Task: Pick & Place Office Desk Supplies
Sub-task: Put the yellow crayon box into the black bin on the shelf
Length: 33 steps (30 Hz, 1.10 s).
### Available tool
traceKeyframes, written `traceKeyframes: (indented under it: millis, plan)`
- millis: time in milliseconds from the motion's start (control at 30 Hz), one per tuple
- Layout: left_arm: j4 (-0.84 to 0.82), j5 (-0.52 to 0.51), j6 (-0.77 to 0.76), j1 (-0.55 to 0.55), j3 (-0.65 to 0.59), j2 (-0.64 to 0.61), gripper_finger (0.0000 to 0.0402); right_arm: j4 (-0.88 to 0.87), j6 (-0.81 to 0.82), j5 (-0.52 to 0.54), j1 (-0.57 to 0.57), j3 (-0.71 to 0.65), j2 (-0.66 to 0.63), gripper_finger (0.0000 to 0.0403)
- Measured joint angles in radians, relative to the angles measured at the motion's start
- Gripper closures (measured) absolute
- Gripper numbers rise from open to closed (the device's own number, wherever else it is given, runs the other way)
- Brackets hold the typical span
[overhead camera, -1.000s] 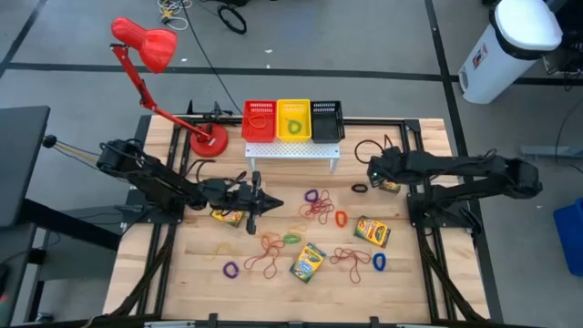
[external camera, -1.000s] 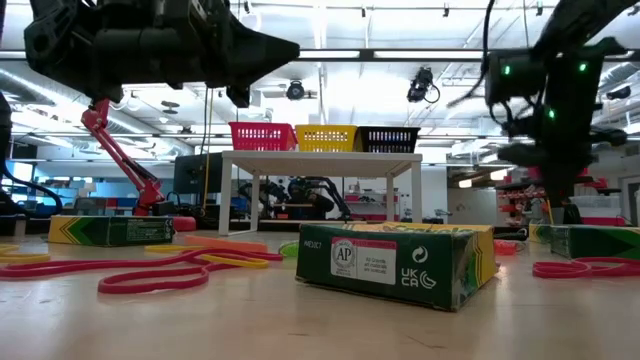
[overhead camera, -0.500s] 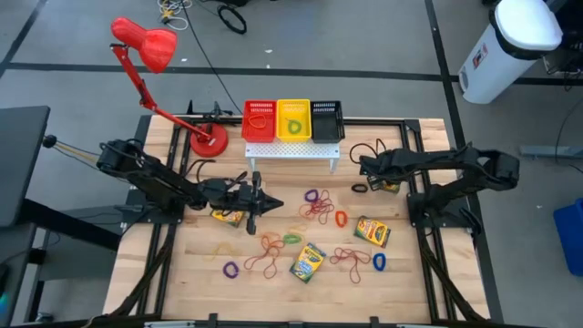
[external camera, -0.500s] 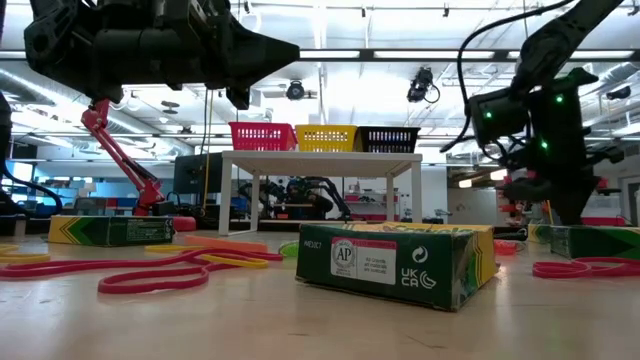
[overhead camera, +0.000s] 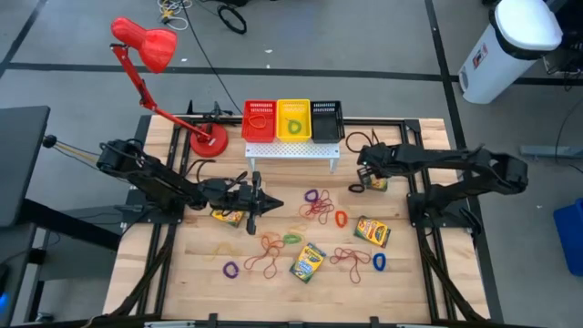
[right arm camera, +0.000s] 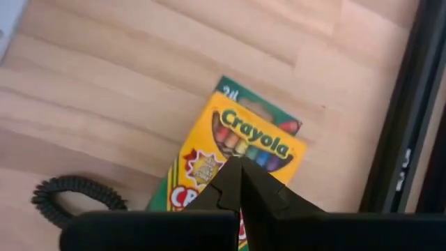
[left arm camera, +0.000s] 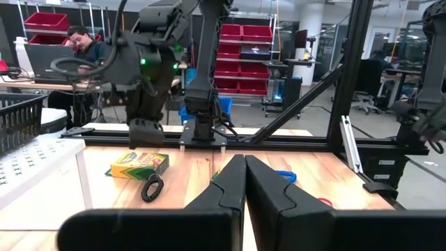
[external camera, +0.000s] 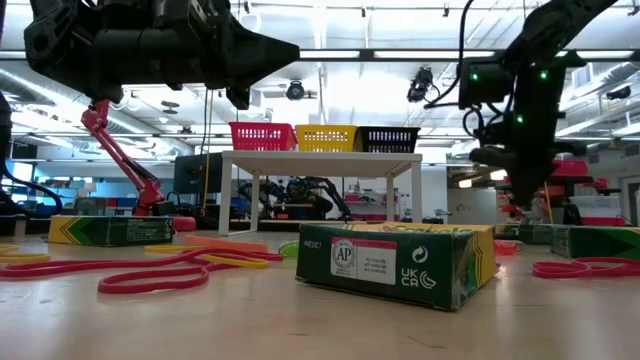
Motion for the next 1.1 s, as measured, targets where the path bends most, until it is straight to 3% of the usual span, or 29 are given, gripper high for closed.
traceKeyframes:
  millis: [233, 767, 900, 1100]
  plan:
    - [-0.009, 0.000, 0.000, 0.000, 0.000, 0.000, 0.0388, -0.042, 0.048, 0.050, 0.000, -0.003, -0.023, 0.0344]
    - [-0.027, 0.000, -0.002, -0.001, 0.000, 0.000, 0.0388, 0.024, 0.320, -0.001, 0.001, -0.064, -0.023, 0.0100]
    - [-0.047, 0.003, -0.002, -0.013, 0.000, 0.000, 0.0388, 0.126, 0.340, -0.005, 0.001, -0.064, -0.018, 0.0064]
    - [-0.067, 0.002, 0.001, -0.027, 0.000, 0.000, 0.0388, 0.095, 0.370, 0.000, 0.001, -0.064, -0.012, 0.0032]
